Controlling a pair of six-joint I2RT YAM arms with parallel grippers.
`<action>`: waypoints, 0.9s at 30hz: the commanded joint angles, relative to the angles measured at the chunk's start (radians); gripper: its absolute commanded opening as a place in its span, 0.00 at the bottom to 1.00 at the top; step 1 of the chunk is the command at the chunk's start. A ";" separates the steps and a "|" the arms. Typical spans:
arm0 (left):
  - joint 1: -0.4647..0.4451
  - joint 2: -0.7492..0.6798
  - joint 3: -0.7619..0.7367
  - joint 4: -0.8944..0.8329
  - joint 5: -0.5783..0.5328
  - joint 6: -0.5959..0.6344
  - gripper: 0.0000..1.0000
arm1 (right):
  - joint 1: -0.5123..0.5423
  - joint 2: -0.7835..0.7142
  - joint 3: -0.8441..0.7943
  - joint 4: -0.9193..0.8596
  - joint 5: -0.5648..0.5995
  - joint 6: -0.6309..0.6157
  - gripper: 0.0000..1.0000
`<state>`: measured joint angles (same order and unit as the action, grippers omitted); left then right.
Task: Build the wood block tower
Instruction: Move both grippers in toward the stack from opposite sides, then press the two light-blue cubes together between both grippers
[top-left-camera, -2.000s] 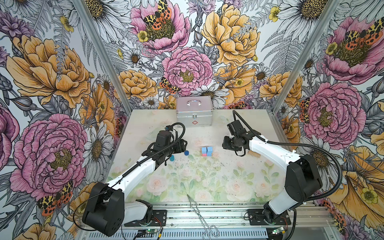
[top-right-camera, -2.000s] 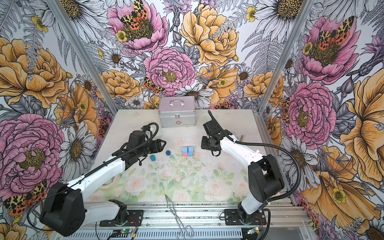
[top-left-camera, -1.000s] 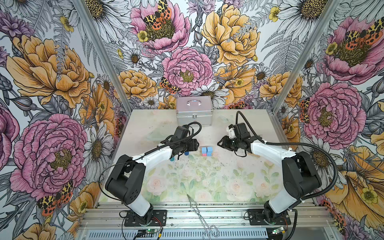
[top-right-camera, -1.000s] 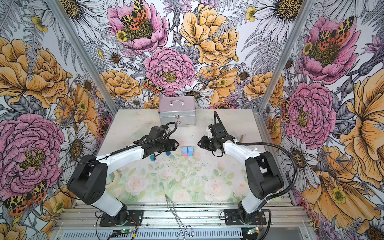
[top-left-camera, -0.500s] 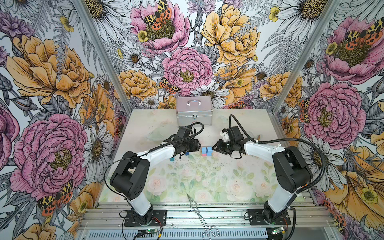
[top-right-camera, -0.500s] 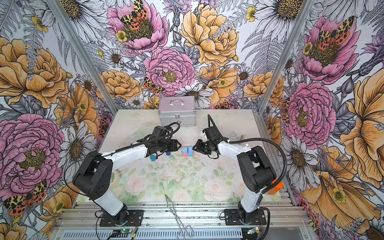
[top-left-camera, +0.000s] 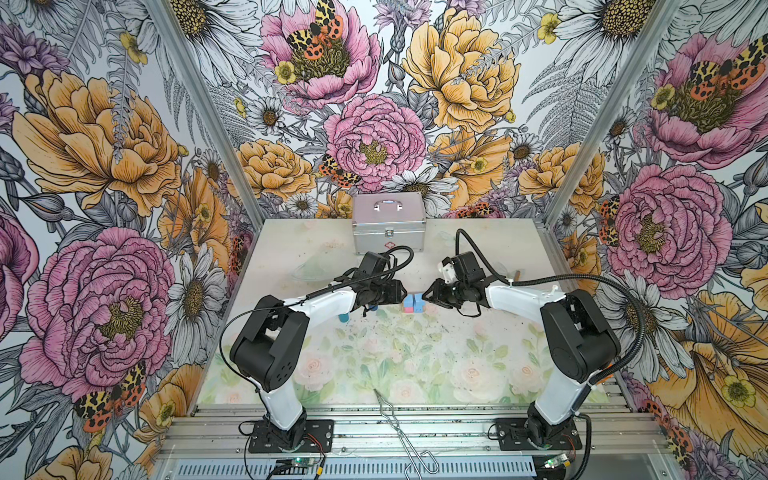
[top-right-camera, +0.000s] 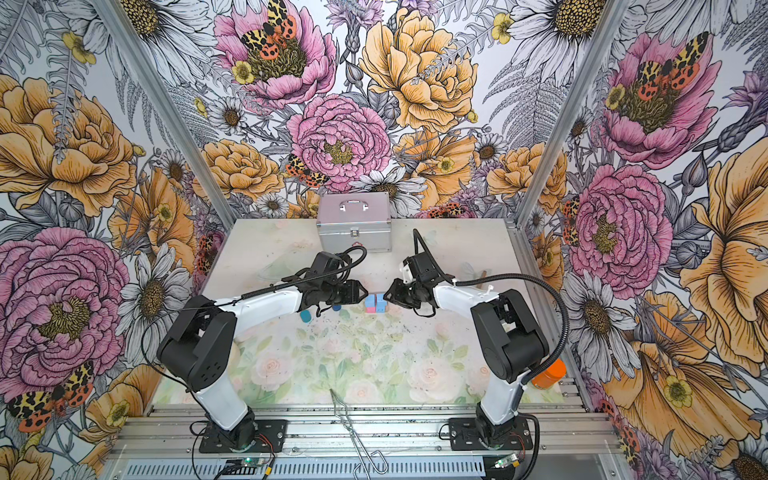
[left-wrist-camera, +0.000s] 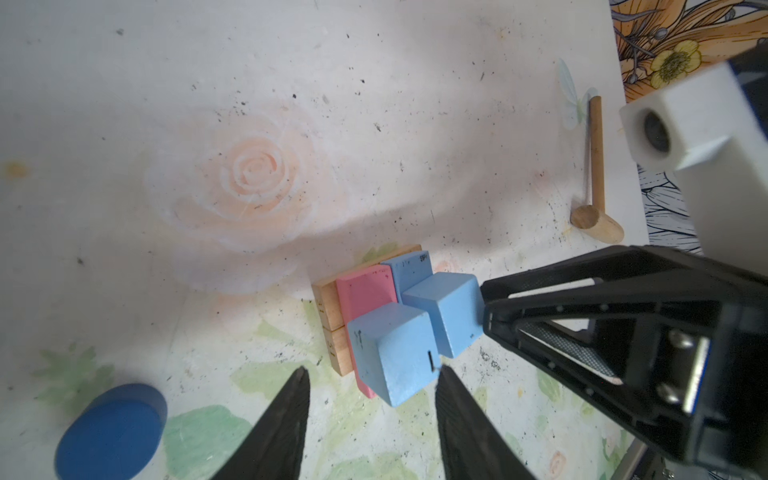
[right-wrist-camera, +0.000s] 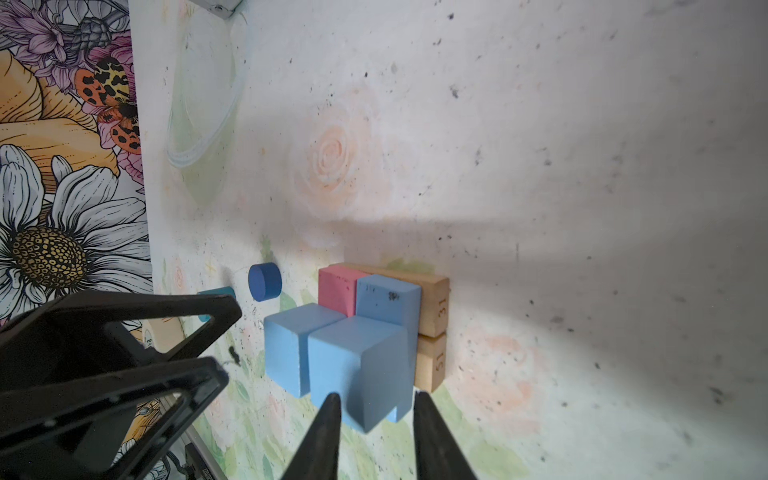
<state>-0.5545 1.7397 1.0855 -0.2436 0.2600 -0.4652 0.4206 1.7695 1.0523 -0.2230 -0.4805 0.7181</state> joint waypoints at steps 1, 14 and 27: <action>-0.008 0.010 0.024 0.000 0.025 -0.002 0.50 | 0.006 0.021 0.035 0.028 -0.008 0.010 0.31; -0.023 0.027 0.042 -0.037 0.029 -0.004 0.47 | 0.006 0.026 0.046 0.034 -0.007 0.011 0.31; -0.029 0.037 0.042 -0.049 0.035 -0.007 0.46 | 0.006 0.036 0.048 0.035 -0.012 0.016 0.30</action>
<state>-0.5743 1.7638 1.1072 -0.2863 0.2649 -0.4656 0.4206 1.7882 1.0760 -0.2070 -0.4808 0.7219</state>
